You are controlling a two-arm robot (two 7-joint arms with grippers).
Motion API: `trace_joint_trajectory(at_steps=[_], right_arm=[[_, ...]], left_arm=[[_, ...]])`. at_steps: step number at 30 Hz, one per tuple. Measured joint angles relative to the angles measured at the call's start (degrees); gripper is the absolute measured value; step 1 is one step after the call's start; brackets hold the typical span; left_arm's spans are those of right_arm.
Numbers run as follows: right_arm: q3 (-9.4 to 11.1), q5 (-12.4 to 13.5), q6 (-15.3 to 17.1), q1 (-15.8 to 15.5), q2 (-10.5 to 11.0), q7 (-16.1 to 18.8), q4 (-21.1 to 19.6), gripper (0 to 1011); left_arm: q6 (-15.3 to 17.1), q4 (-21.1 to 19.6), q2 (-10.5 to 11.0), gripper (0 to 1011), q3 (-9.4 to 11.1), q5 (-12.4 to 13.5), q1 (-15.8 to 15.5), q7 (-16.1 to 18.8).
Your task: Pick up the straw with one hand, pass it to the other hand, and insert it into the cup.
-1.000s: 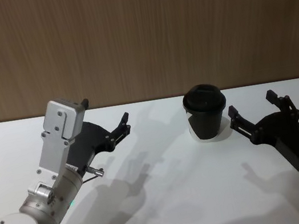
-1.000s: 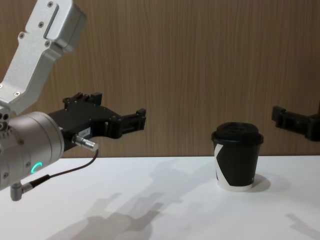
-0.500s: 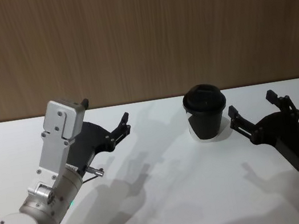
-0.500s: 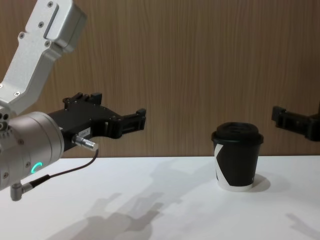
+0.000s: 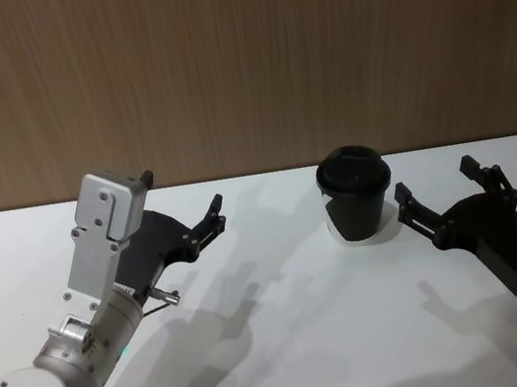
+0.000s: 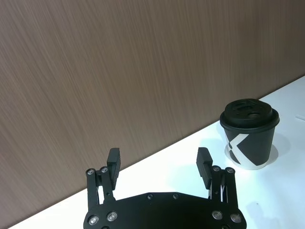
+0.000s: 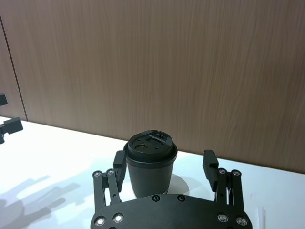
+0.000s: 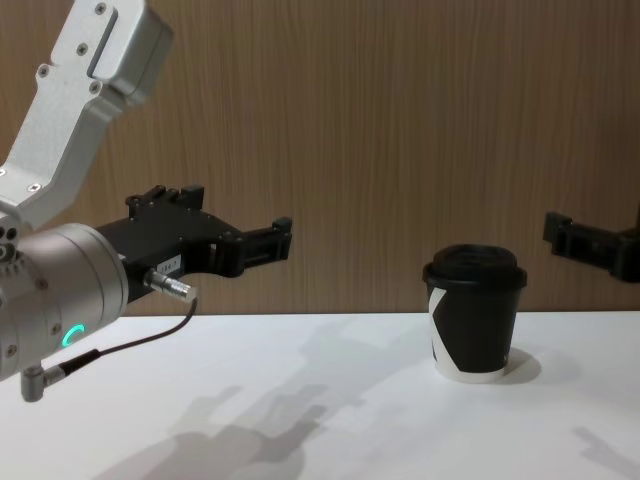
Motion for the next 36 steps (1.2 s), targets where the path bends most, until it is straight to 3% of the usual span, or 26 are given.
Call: trace_joint_trajectory(at_steps=[36], right_arm=[[0.0,0.0,0.0,0.0,0.0,0.0,0.0,1001]], left_arm=[[0.0,0.0,0.0,1003,0.0,0.0,0.0,0.0]])
